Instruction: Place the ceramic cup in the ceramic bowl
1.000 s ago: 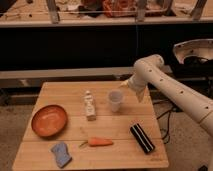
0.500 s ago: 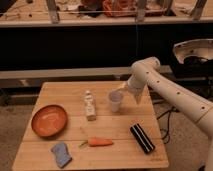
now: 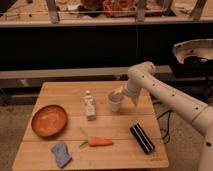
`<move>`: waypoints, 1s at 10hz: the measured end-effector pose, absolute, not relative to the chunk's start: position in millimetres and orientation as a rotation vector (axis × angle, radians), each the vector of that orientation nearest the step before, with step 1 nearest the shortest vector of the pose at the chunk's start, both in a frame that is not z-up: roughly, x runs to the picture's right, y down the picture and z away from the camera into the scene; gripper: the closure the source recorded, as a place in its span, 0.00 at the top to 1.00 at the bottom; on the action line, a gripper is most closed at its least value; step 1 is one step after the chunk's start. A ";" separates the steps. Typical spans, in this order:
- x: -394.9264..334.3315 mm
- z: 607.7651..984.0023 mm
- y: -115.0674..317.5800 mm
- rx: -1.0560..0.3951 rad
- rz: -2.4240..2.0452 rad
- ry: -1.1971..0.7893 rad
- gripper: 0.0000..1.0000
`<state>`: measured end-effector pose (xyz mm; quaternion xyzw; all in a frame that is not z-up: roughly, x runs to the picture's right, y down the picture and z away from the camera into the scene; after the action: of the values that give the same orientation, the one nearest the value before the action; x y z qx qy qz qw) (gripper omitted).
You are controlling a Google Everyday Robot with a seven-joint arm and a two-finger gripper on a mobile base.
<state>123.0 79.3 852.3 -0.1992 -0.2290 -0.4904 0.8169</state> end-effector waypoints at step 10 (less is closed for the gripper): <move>117.4 873.5 100.5 -0.441 -1.058 -0.514 0.80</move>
<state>117.4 100.5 873.5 -0.2064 -0.2404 -0.4950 0.8091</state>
